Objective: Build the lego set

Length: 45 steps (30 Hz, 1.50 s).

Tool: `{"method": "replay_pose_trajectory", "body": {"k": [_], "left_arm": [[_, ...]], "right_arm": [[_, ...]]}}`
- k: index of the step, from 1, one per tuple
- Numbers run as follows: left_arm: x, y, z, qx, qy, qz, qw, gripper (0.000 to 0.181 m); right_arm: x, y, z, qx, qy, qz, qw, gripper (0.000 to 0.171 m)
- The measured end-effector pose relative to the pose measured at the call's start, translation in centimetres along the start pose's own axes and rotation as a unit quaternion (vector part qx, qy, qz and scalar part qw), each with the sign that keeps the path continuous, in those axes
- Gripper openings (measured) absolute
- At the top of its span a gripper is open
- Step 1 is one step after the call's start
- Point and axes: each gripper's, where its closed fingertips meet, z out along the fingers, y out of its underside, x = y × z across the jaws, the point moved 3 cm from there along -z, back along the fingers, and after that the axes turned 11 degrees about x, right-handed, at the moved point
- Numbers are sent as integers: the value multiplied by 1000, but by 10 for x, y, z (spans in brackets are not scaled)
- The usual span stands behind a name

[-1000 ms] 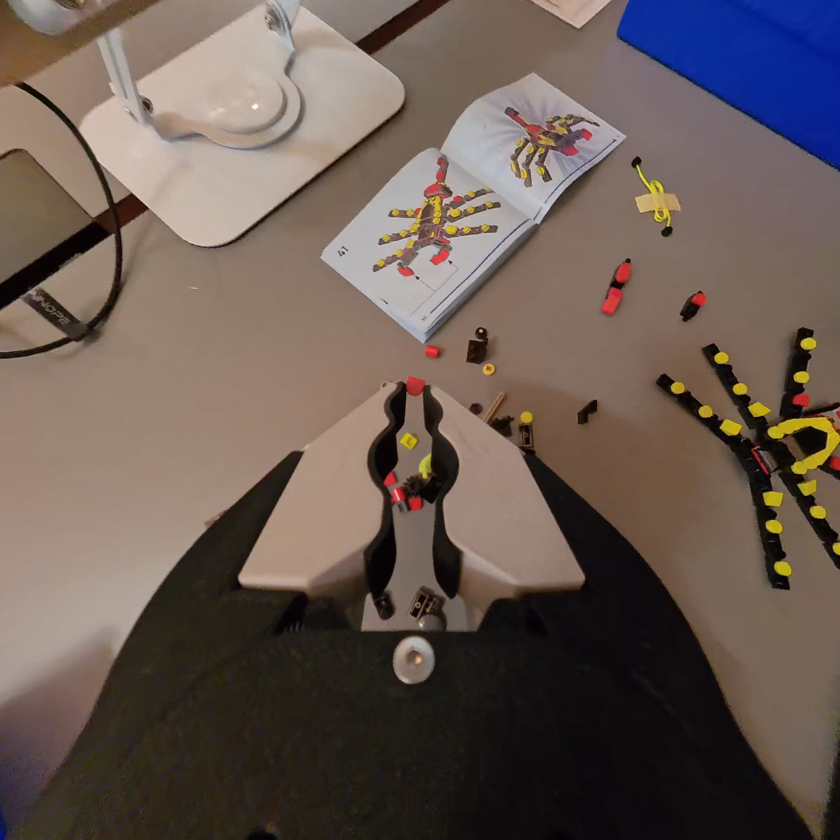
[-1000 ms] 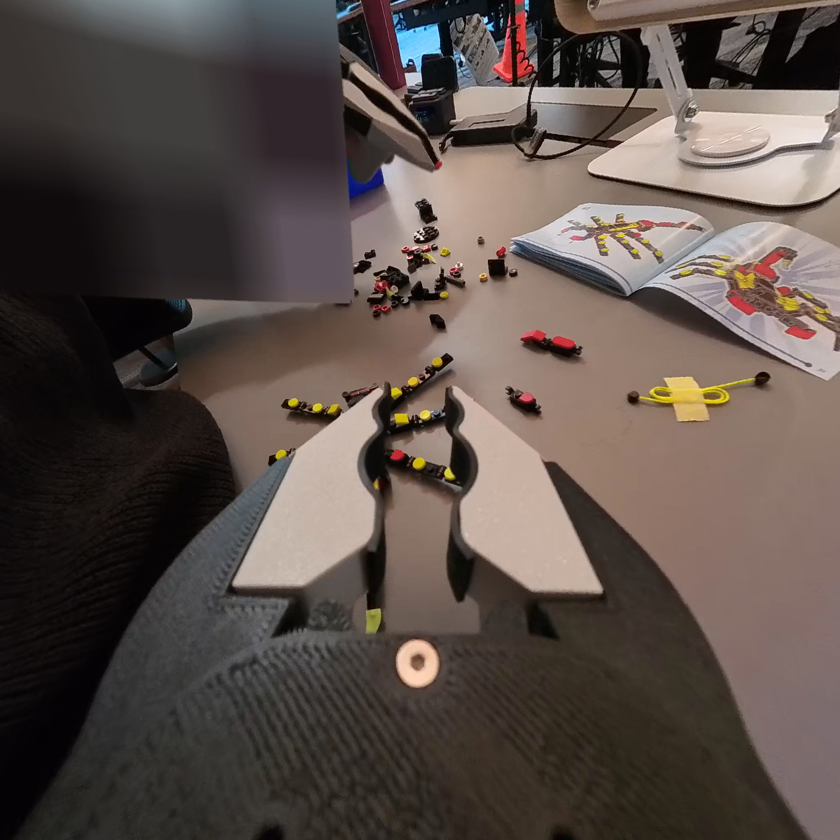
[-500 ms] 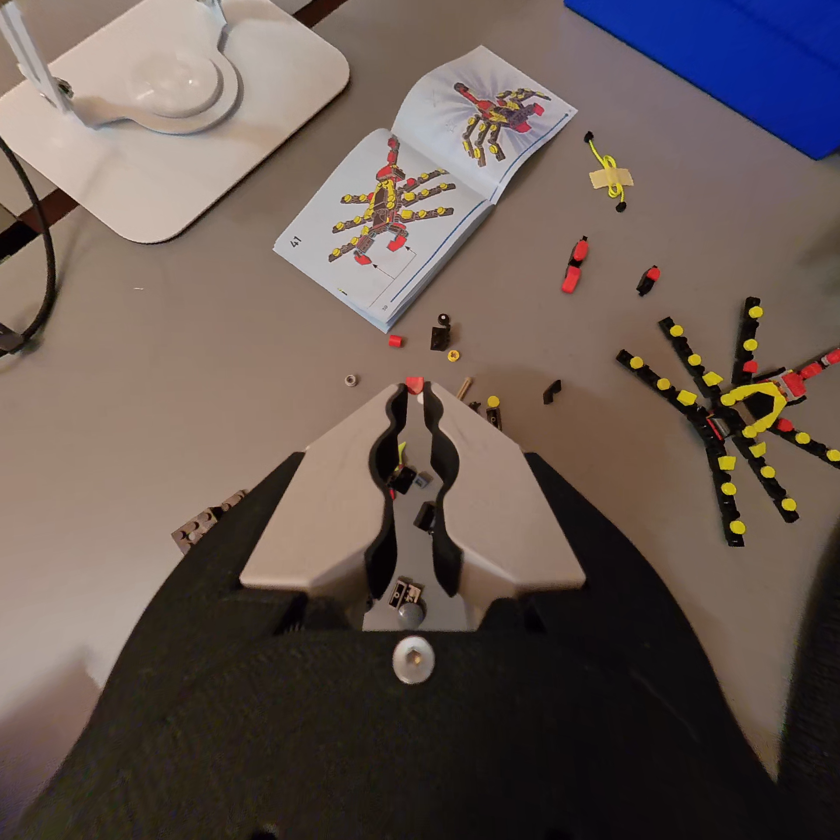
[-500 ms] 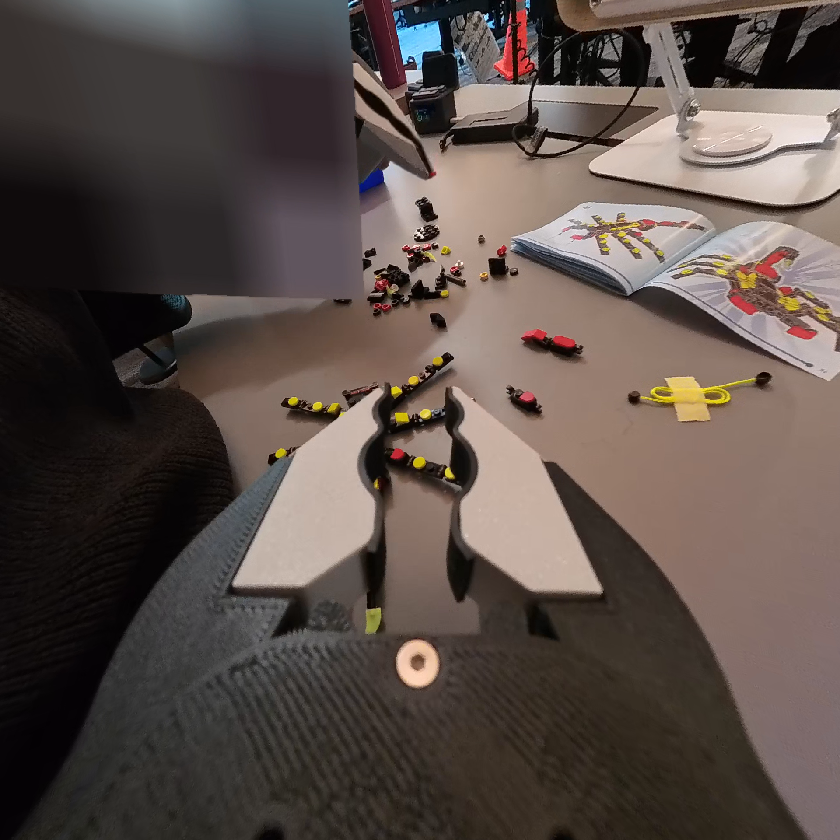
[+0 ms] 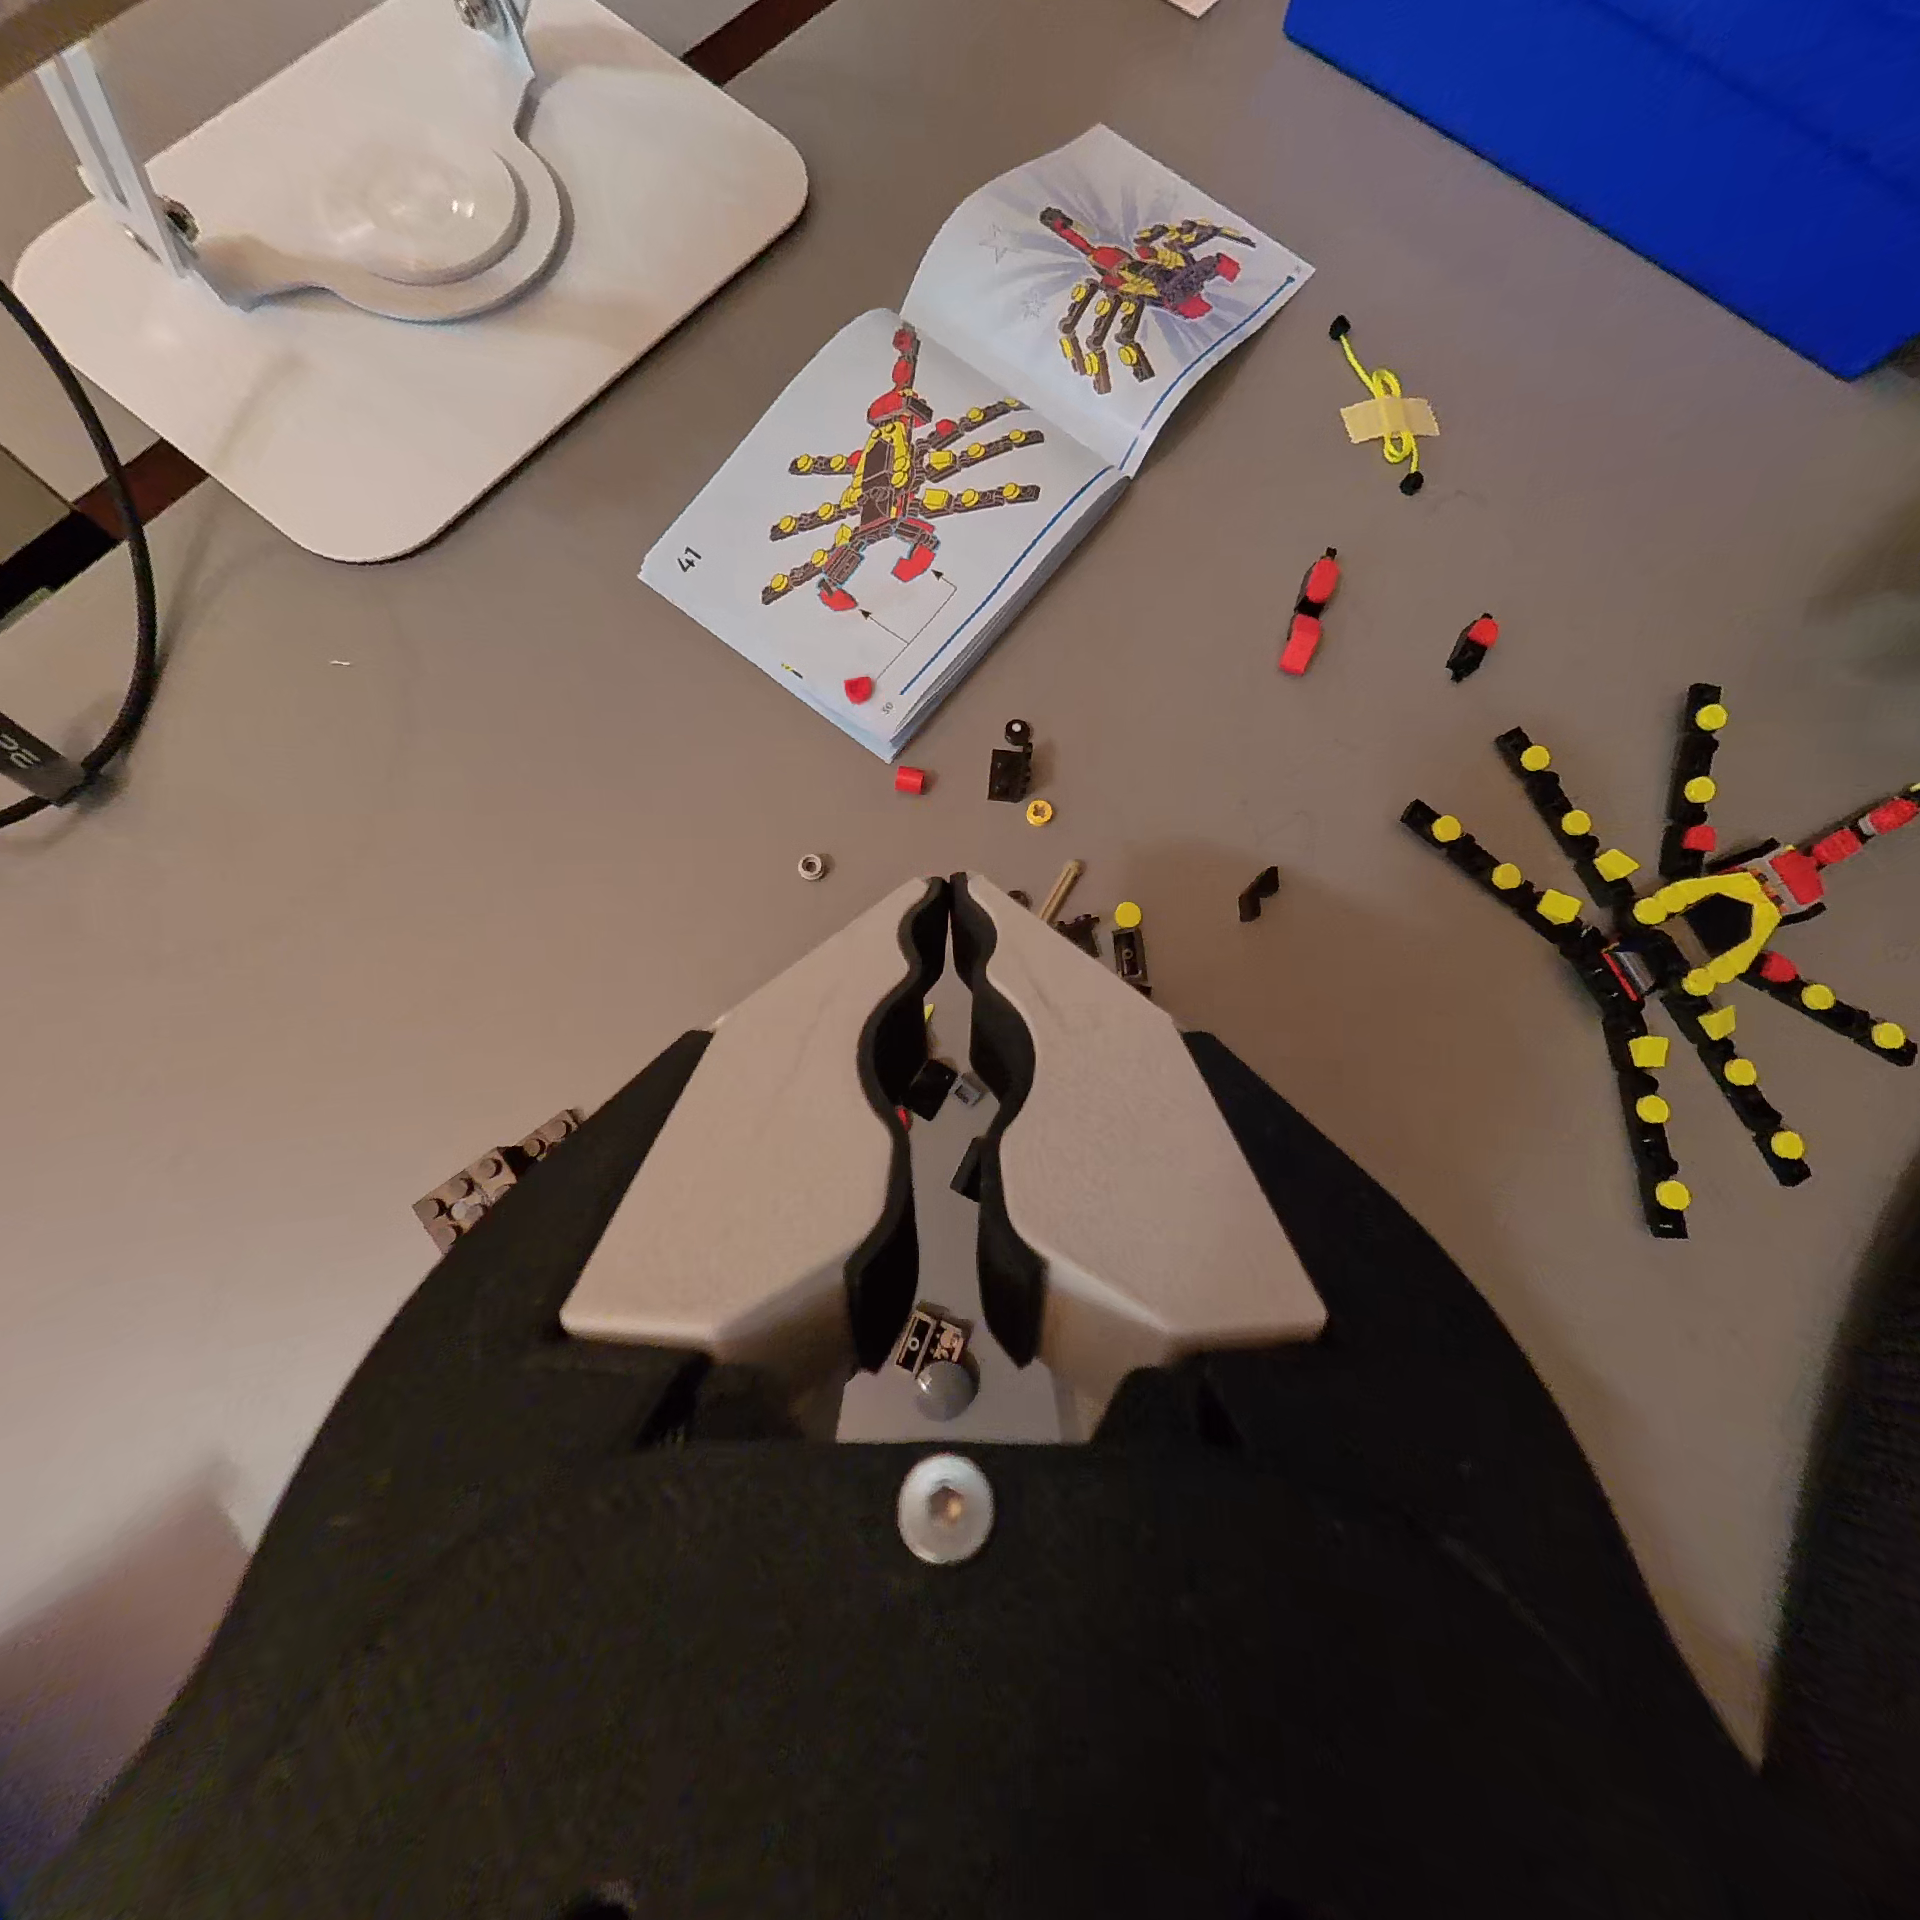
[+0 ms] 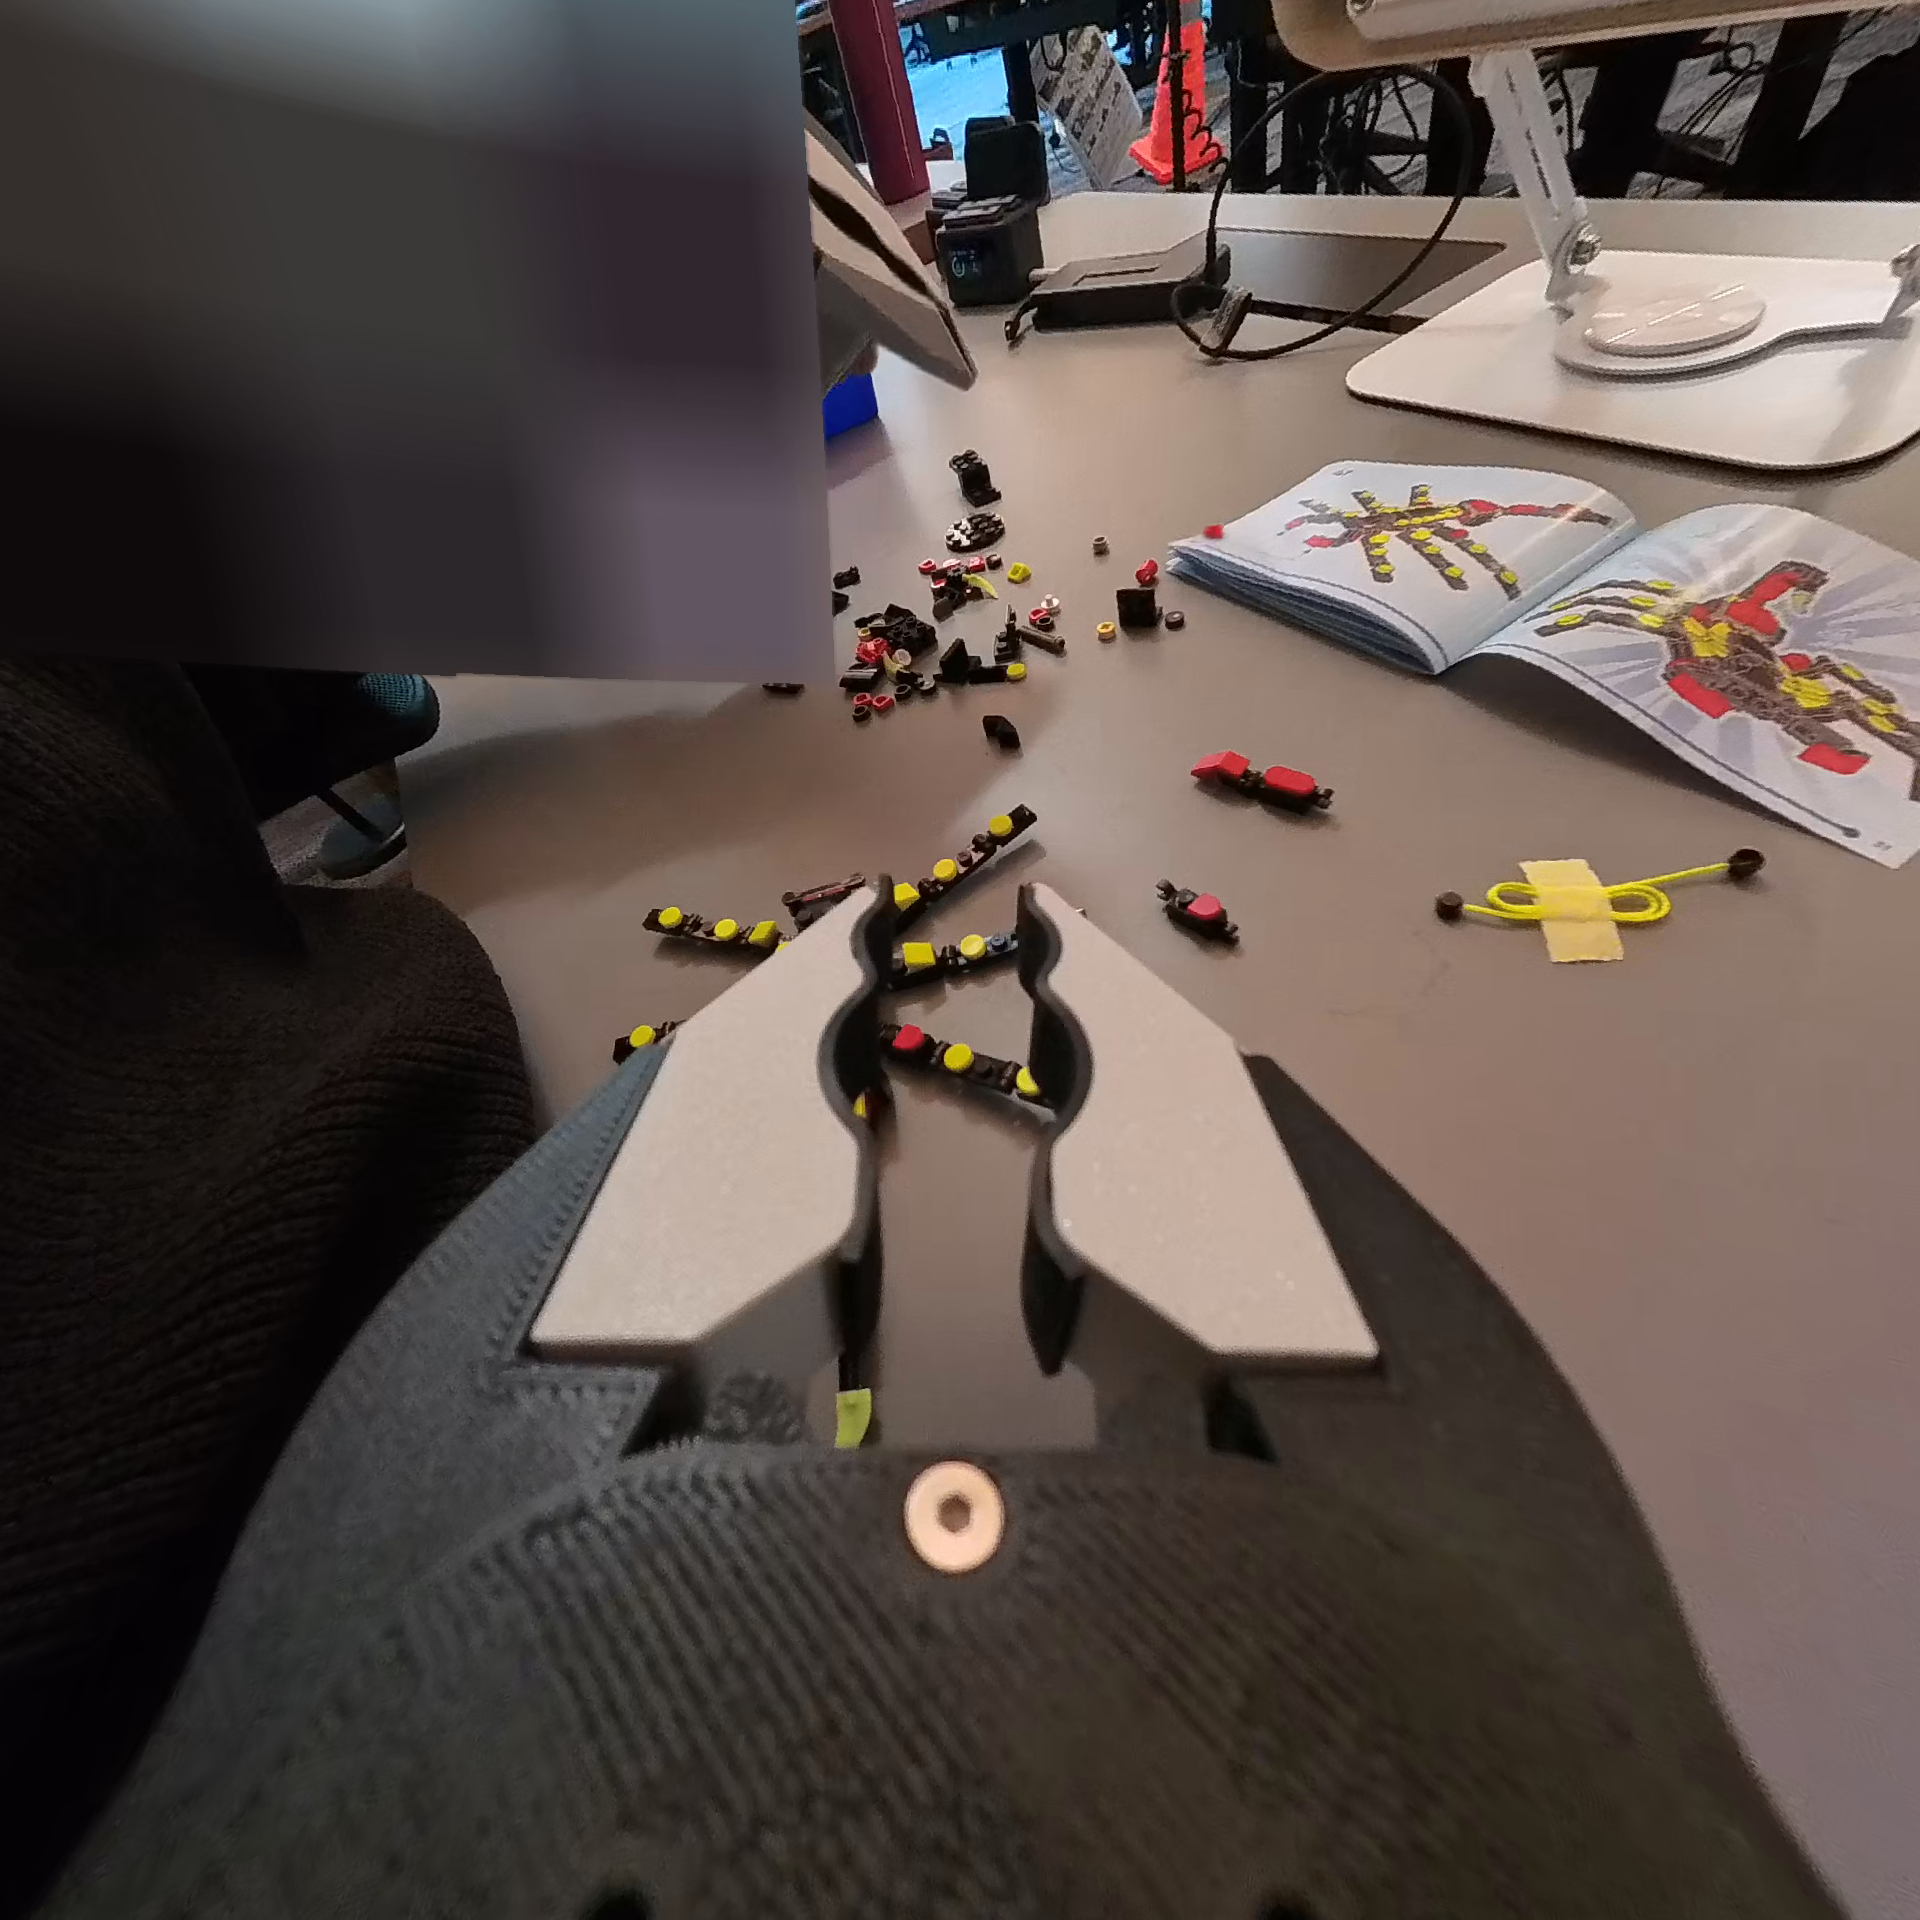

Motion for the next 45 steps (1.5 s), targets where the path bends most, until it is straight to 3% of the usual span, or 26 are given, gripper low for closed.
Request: {"method": "replay_pose_trajectory", "body": {"k": [12,19,29,35,45], "left_arm": [[-10,11,38,-6,-12,0,1000,0],[-27,10,91,-19,-8,-55,998,32],[-32,9,111,-27,-9,-73,997,19],[-28,9,110,-28,0,-65,997,0],[-24,5,108,-24,3,-55,998,0]], "right_arm": [[2,2,1,-2,1,4,1000,21],[1,1,1,-3,3,-6,1000,21],[3,3,2,-4,4,0,1000,21],[4,2,1,-3,4,4,1000,21],[4,2,1,-2,4,4,1000,21]]}}
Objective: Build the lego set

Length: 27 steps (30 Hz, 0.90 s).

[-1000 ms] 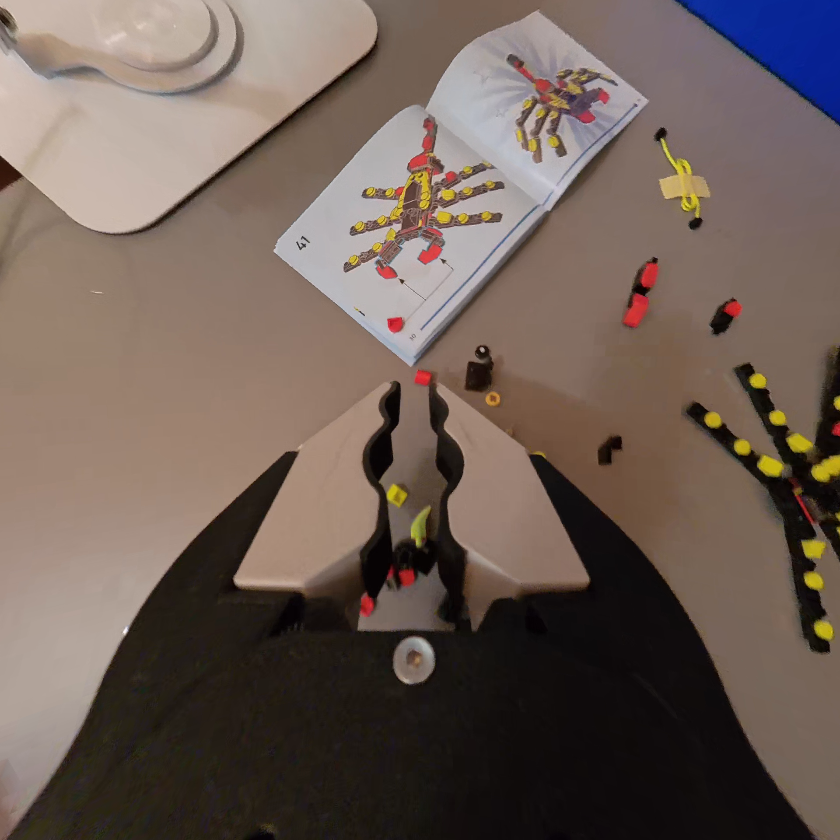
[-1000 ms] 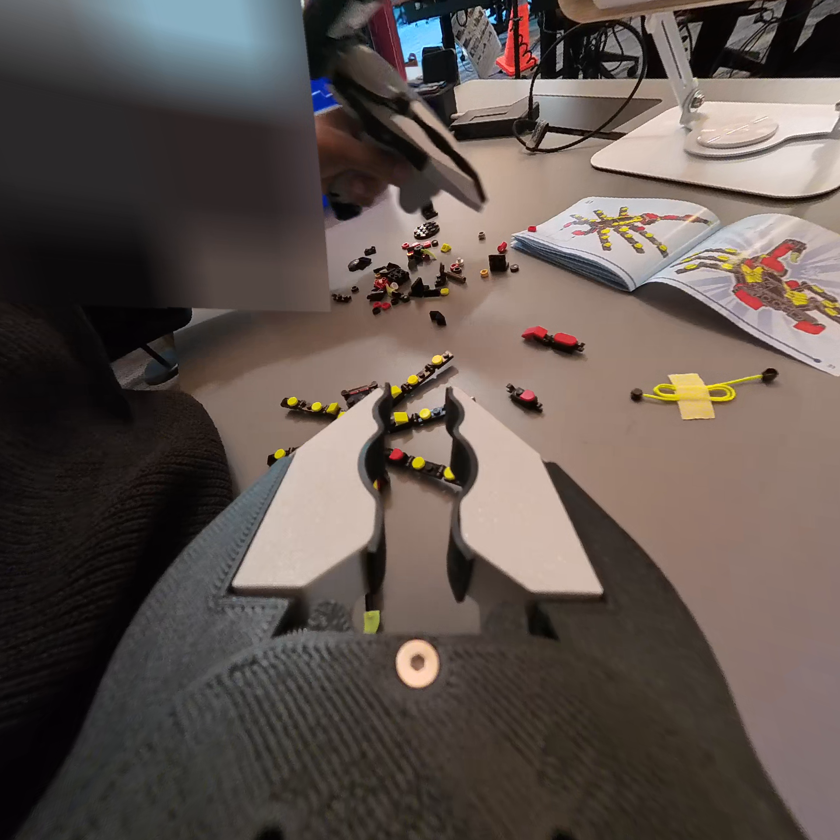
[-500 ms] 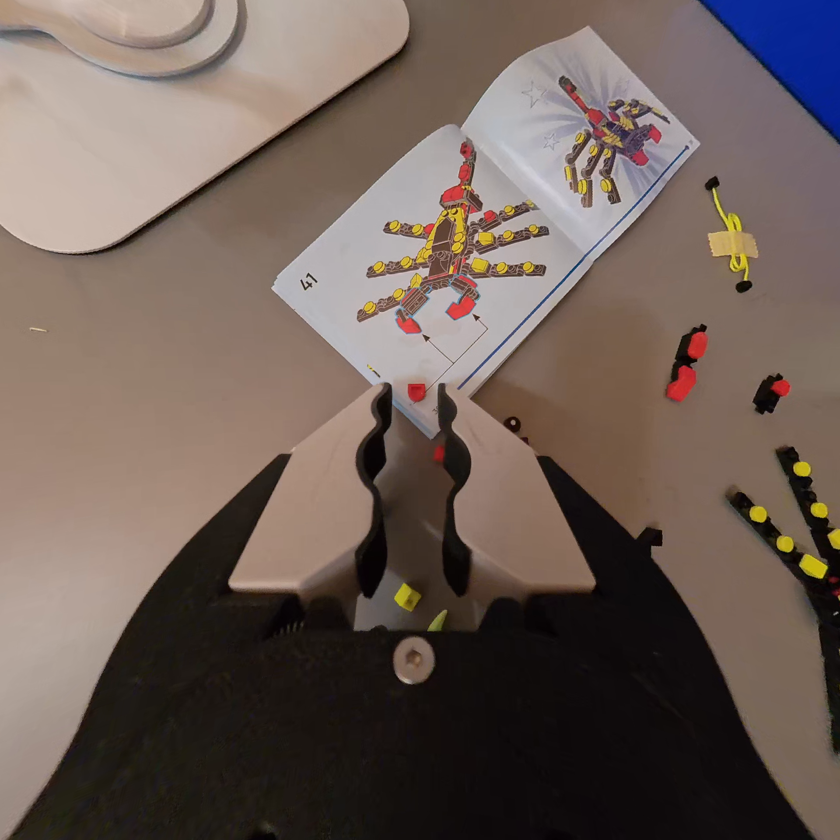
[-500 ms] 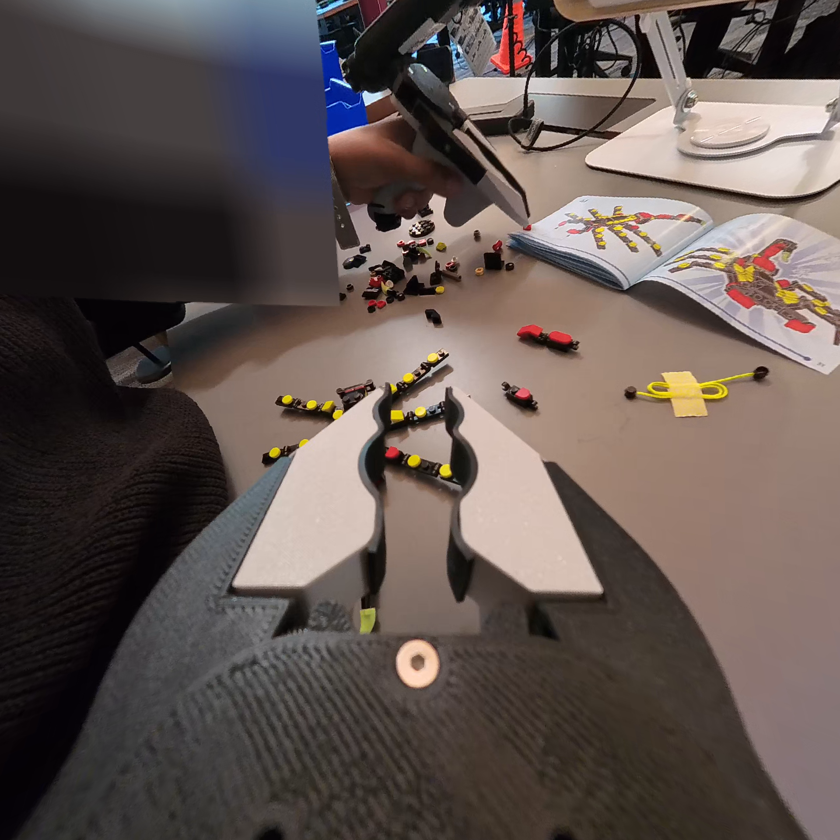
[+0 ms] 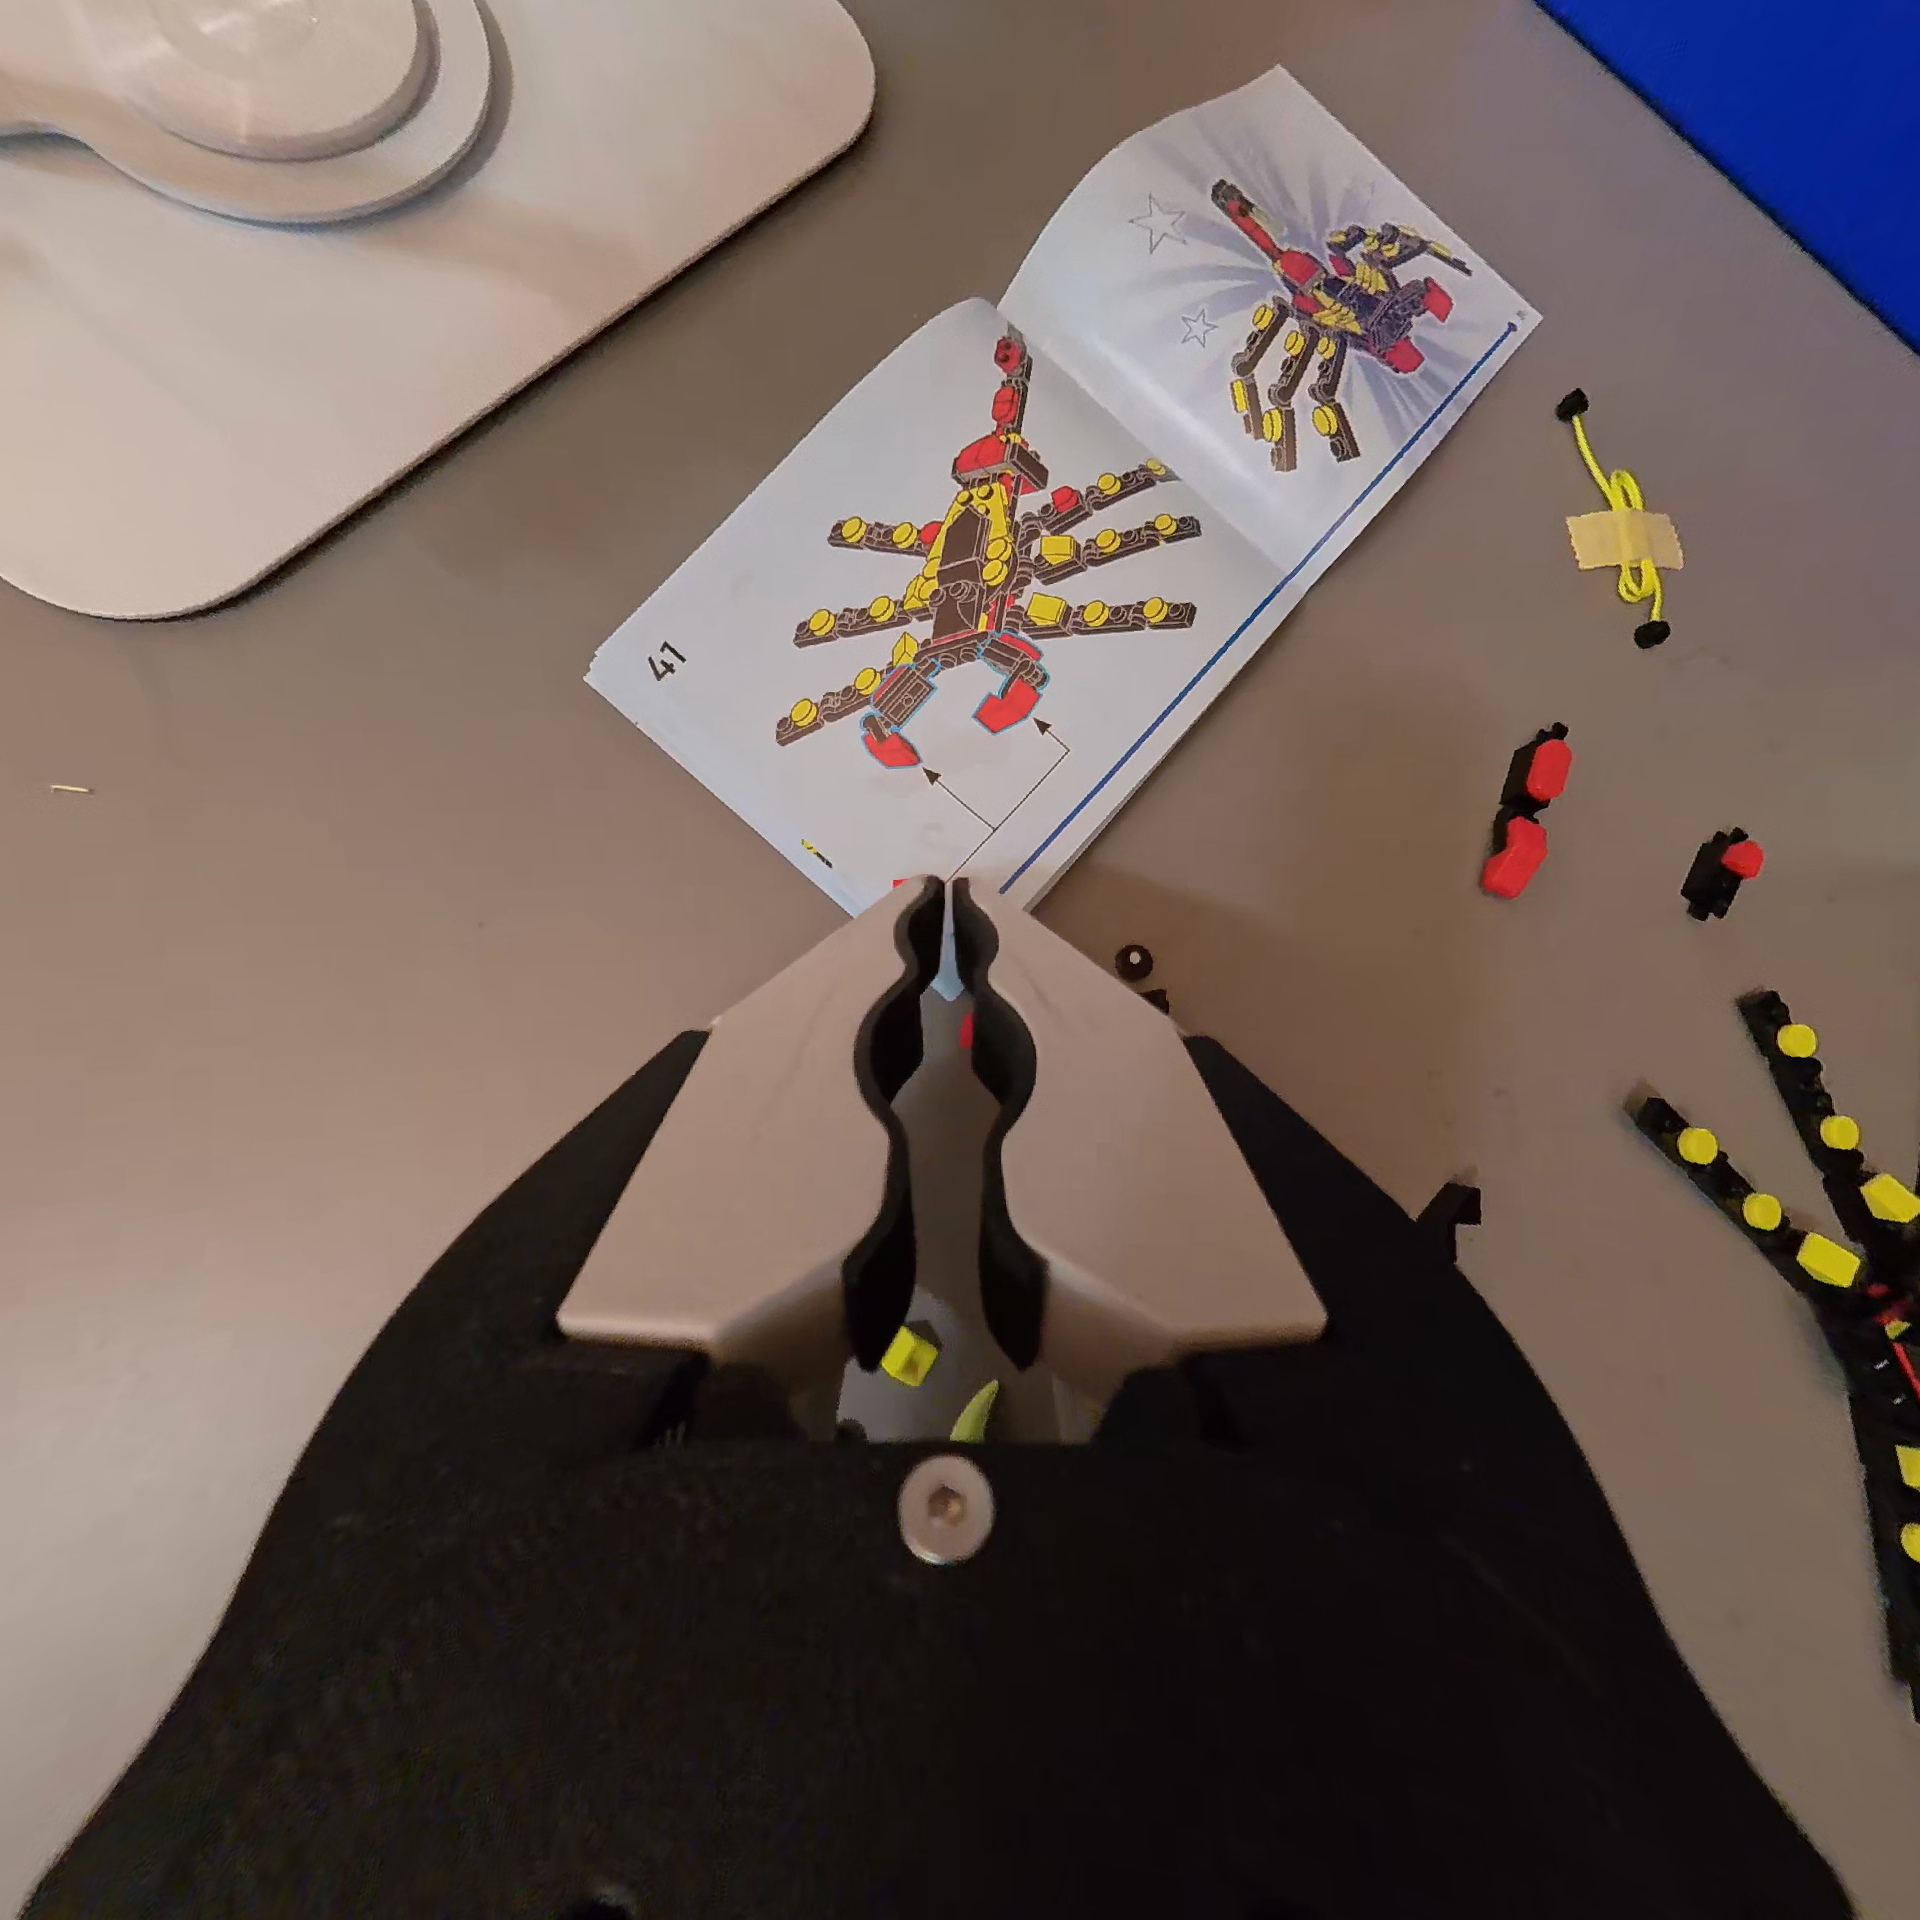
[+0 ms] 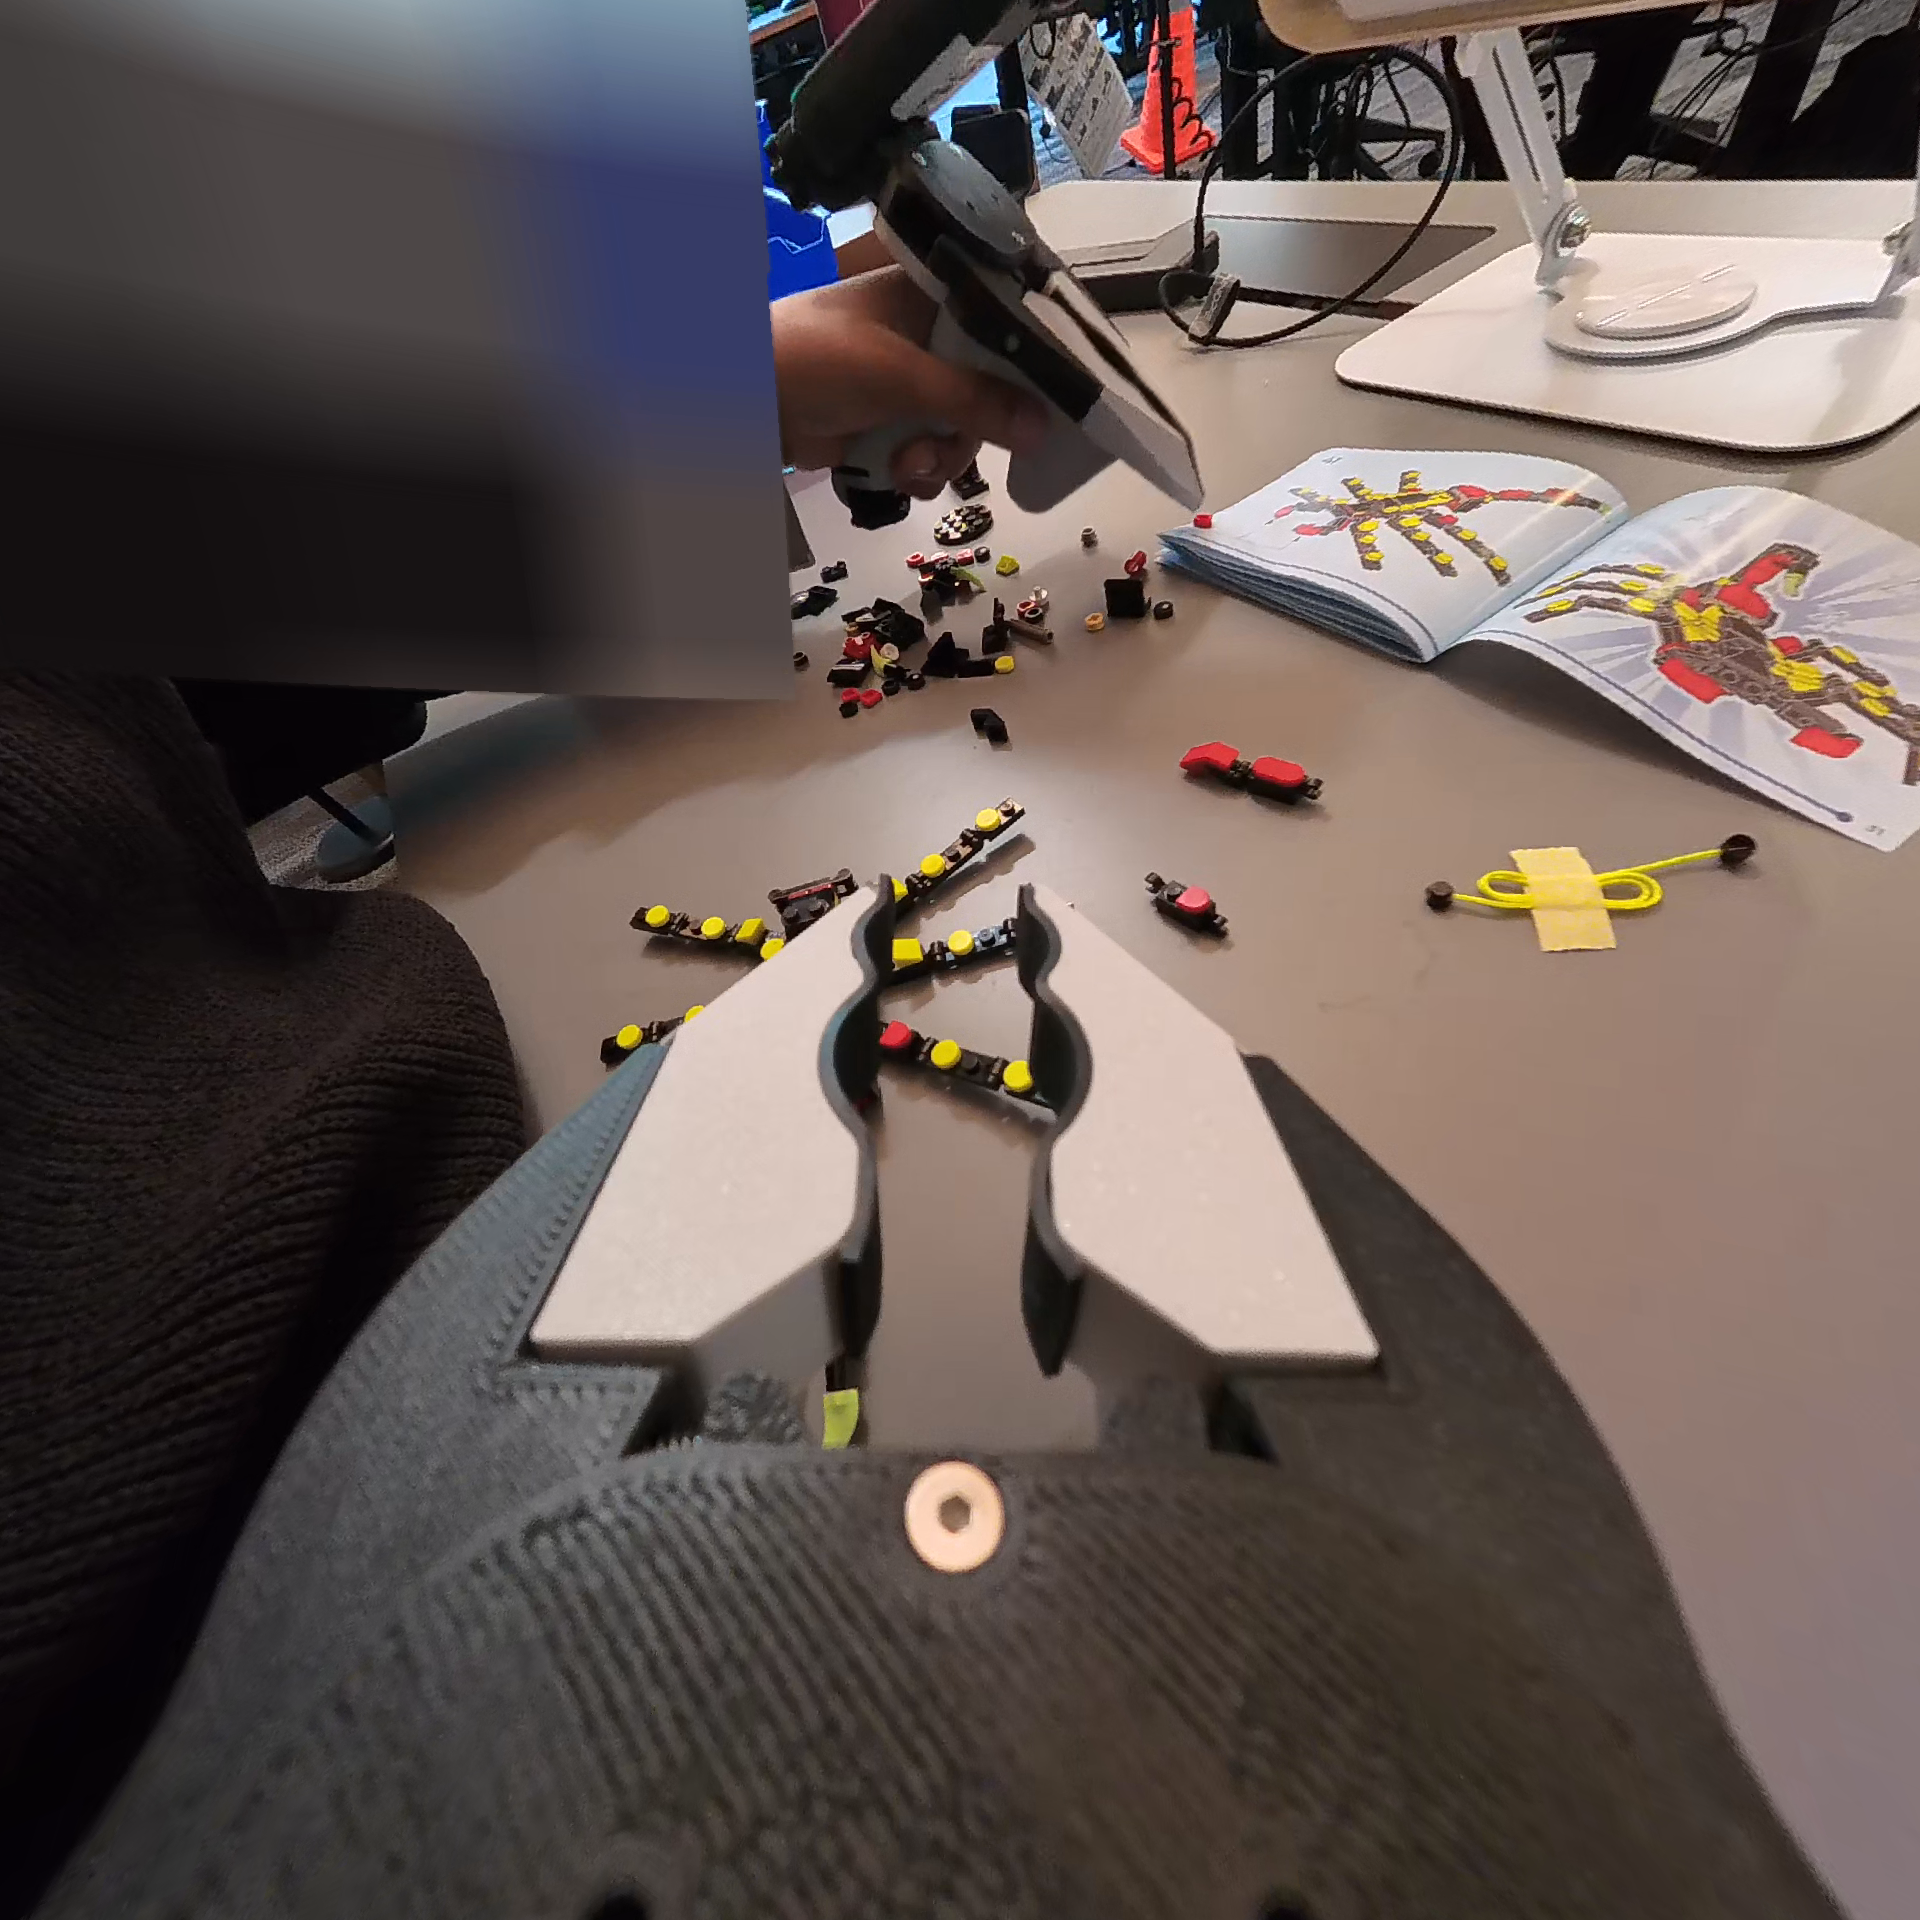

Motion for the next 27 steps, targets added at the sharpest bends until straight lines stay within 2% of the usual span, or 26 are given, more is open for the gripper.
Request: {"method": "replay_pose_trajectory", "body": {"k": [6,27], "left_arm": [[-5,4,4,-5,-8,-12,1000,9],[15,-8,-2,12,13,11,1000,0]], "right_arm": [[-1,0,0,-1,-1,0,1000,21],[0,-2,-1,5,2,-1,1000,21]]}}
